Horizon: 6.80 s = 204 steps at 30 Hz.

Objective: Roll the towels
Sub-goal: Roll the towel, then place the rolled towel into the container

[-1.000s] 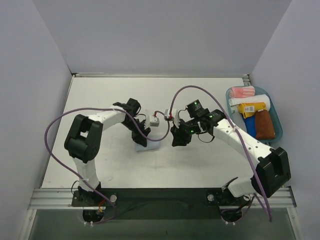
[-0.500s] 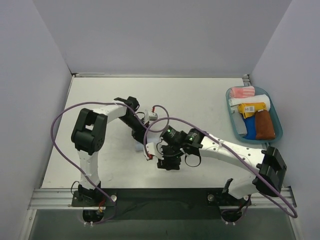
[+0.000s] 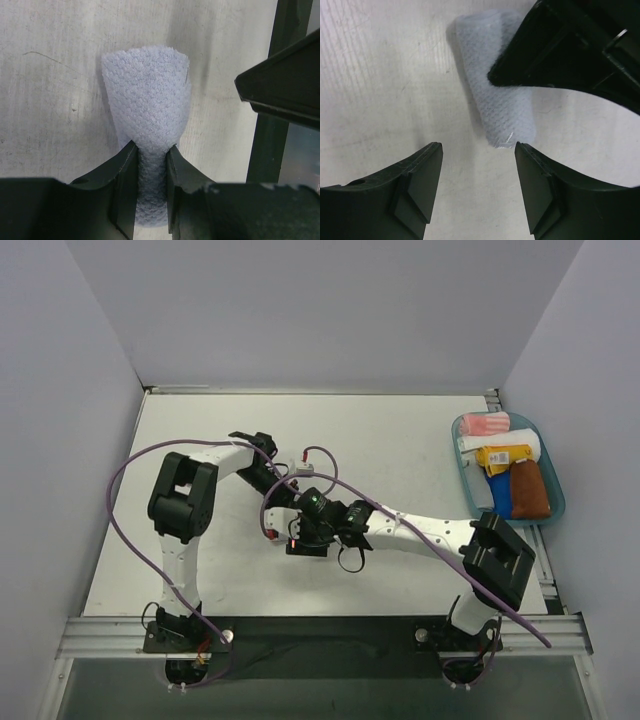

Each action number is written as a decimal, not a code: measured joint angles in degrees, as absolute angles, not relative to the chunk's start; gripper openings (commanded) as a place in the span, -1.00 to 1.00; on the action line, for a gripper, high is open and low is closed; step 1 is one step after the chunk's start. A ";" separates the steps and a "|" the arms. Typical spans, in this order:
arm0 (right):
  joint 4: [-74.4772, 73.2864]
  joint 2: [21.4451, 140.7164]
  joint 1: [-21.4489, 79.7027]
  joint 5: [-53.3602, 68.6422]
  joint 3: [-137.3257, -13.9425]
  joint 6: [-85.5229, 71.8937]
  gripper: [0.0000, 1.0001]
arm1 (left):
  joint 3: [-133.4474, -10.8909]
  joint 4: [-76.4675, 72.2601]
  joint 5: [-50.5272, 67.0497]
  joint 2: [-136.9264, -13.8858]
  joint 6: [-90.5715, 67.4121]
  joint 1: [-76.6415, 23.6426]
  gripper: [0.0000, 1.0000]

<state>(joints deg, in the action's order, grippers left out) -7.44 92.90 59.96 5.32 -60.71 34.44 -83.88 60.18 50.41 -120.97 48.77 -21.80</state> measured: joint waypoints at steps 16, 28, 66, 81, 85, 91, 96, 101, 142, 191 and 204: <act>1.76 99.46 56.21 5.34 -60.53 35.16 0.44 | -84.86 62.72 52.56 -122.72 50.46 -21.04 -0.77; 3.46 101.86 55.48 9.78 -60.53 37.04 0.27 | -88.92 67.85 53.21 -126.15 52.58 -20.78 -0.70; -5.58 106.80 54.00 20.21 -65.80 36.56 -1.00 | -98.74 78.02 49.89 -129.47 54.81 -9.06 0.31; -15.97 101.62 45.56 21.91 -63.83 22.70 -1.00 | -95.42 62.06 41.15 -101.45 40.29 -0.56 0.95; -18.48 98.10 39.59 22.02 -63.79 19.14 -1.00 | -94.80 58.87 39.66 -93.80 35.92 -0.93 0.95; -23.11 90.89 29.28 21.63 -65.19 14.39 -1.00 | -93.17 54.13 29.67 -86.17 25.04 -7.84 0.95; -28.47 87.20 17.85 18.90 -70.65 11.70 -1.00 | -89.73 52.58 20.01 -82.46 17.37 -19.05 0.95; -33.45 83.02 6.44 15.92 -73.84 10.90 -1.00 | -88.55 52.66 16.38 -81.54 11.94 -20.29 0.95; -40.51 98.70 -29.26 18.44 -74.15 19.57 -0.81 | -97.01 65.01 11.11 -92.90 12.69 -20.97 0.95; -48.93 75.85 2.94 28.12 -75.79 13.04 1.00 | -64.49 48.21 23.64 -69.43 10.37 -1.30 0.95; -41.19 76.14 14.72 28.80 -63.18 12.86 1.00 | -51.44 43.42 18.70 -65.47 11.77 -1.30 0.95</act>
